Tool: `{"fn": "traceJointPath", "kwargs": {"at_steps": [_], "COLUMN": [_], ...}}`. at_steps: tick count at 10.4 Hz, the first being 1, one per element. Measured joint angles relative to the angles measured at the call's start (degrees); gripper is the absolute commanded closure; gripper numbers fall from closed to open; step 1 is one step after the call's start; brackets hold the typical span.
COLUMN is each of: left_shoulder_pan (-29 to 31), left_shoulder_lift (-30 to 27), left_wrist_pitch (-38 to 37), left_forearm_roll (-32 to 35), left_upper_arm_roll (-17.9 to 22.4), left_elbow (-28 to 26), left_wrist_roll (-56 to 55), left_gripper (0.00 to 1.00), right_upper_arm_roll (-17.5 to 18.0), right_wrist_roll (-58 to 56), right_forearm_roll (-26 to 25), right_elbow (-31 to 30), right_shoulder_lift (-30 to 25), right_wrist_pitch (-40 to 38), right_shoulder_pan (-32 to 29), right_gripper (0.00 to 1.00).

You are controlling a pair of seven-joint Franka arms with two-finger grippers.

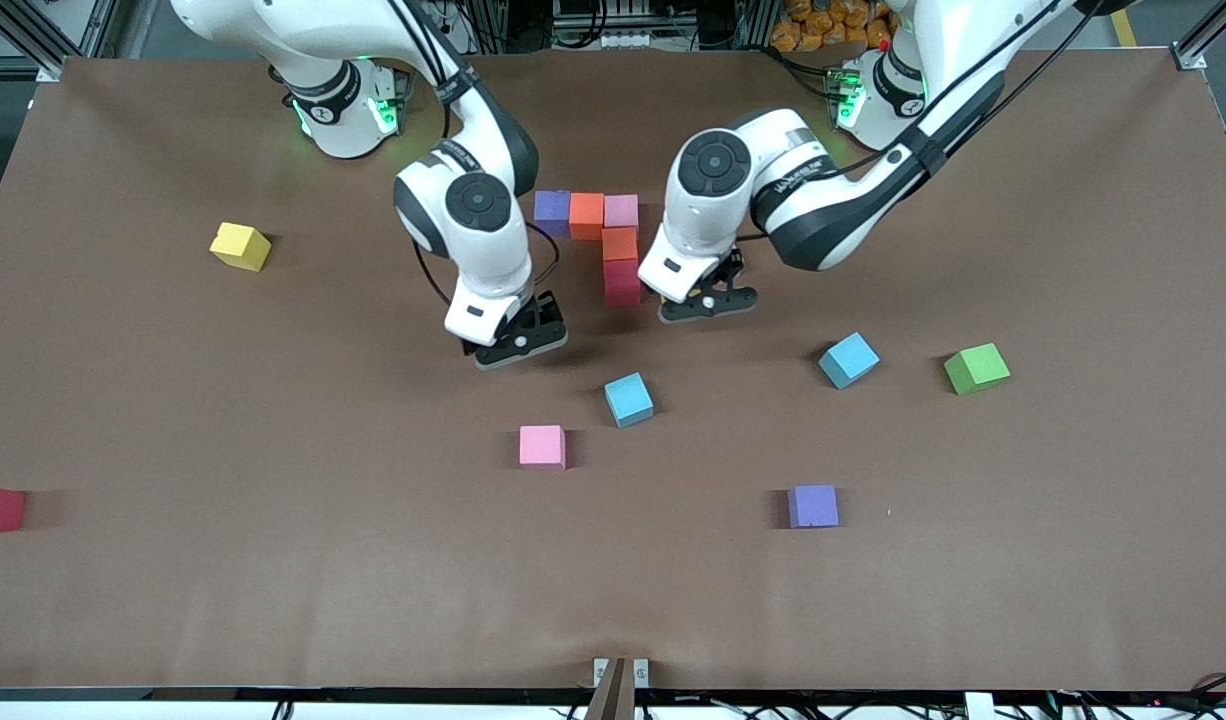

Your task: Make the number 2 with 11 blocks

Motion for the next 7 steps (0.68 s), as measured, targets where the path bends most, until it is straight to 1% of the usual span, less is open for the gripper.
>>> {"fn": "traceJointPath", "kwargs": {"at_steps": [1, 3, 5, 7], "left_shoulder_pan": [-1.2, -5.1, -11.7, -20.0], "left_shoulder_lift": [0.1, 0.5, 0.9, 2.4], "left_wrist_pitch": [-0.4, -0.7, -0.9, -2.9], "left_forearm_roll": [-0.3, -0.9, -2.6, -4.0], "left_upper_arm_roll": [0.5, 3.4, 8.8, 15.4], "left_elbow": [0.7, 2.0, 4.0, 8.1], "left_wrist_roll": [-0.1, -0.3, -0.7, -1.0], "left_gripper": [1.00, 1.00, 1.00, 1.00], "right_upper_arm_roll": [-0.2, -0.5, -0.7, -0.8], "right_wrist_roll": [-3.1, -11.2, -19.6, -27.4], "right_forearm_roll": [0.0, 0.2, 0.3, 0.3], "right_elbow": [0.0, 0.0, 0.1, 1.8], "right_shoulder_lift": [0.1, 0.4, 1.6, 4.3], "right_wrist_pitch": [0.0, 2.0, 6.1, 9.5], "right_shoulder_pan": [-1.2, -4.1, -6.7, -8.9], "right_gripper": [0.00, 0.00, 0.00, 0.00]}}
